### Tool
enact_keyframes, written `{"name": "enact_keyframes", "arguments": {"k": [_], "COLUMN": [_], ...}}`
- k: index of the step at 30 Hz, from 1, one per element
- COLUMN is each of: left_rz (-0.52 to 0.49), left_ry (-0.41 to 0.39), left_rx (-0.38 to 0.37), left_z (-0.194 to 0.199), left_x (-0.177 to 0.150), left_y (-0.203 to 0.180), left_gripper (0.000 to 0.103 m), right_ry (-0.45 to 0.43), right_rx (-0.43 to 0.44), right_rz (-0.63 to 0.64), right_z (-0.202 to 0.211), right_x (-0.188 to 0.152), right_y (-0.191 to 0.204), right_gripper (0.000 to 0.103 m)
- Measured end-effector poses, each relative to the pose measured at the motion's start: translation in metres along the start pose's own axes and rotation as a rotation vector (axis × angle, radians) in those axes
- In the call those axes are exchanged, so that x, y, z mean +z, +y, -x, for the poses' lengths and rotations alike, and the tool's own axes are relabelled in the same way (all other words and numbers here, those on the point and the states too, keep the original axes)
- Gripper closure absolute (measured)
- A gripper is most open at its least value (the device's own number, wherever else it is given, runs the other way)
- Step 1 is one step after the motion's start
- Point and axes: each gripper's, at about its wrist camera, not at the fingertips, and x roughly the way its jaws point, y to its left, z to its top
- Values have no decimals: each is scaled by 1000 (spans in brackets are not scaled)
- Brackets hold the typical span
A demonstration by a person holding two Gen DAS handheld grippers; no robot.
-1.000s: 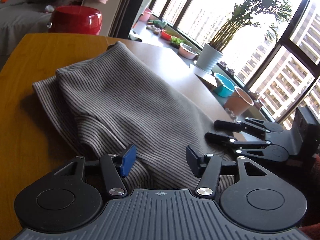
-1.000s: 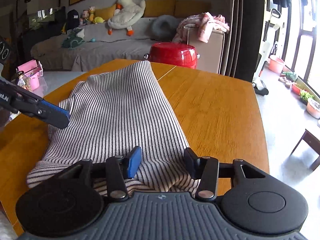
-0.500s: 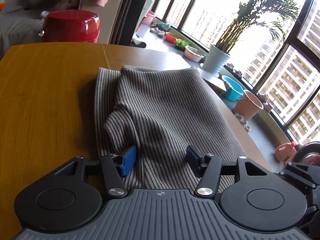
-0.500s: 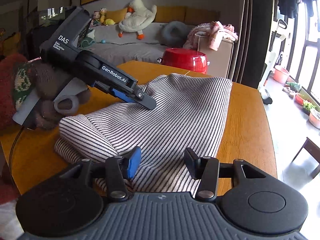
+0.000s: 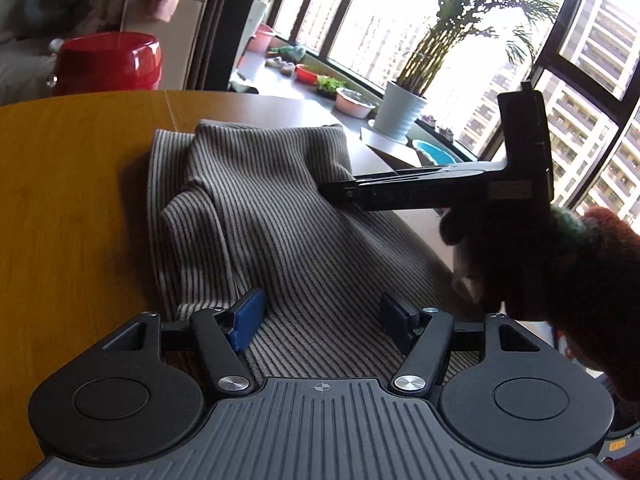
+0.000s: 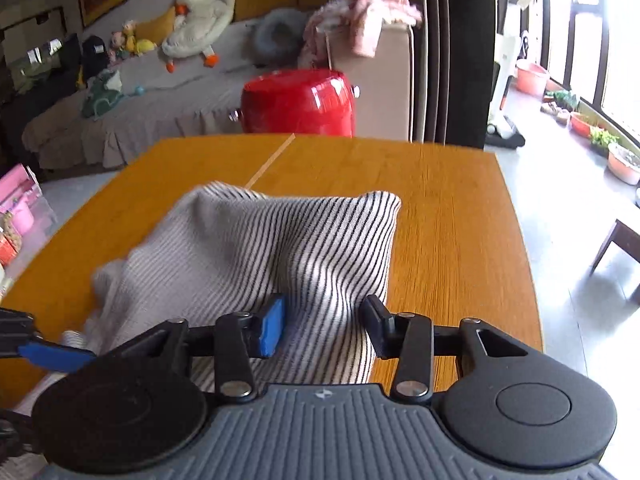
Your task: Fold clothes
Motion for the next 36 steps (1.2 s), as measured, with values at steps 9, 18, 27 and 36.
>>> {"name": "enact_keyframes", "arguments": {"k": [9, 18, 27, 36], "left_rz": [-54, -35, 0, -41], "left_ry": [-11, -15, -50, 6], "left_rx": [13, 7, 8, 97], "left_z": [-17, -13, 36, 44], "left_x": [3, 4, -8, -28], "left_y": [-16, -11, 5, 8], "left_gripper": [15, 13, 19, 27], "right_ry": [-157, -57, -120, -9], "right_rx": [-26, -42, 37, -5], "right_rz": [10, -11, 62, 168], "right_z": [19, -29, 82, 118], "right_x": [24, 26, -21, -98], "right_y": [-1, -6, 17, 48], "right_gripper": [61, 59, 51, 46]}}
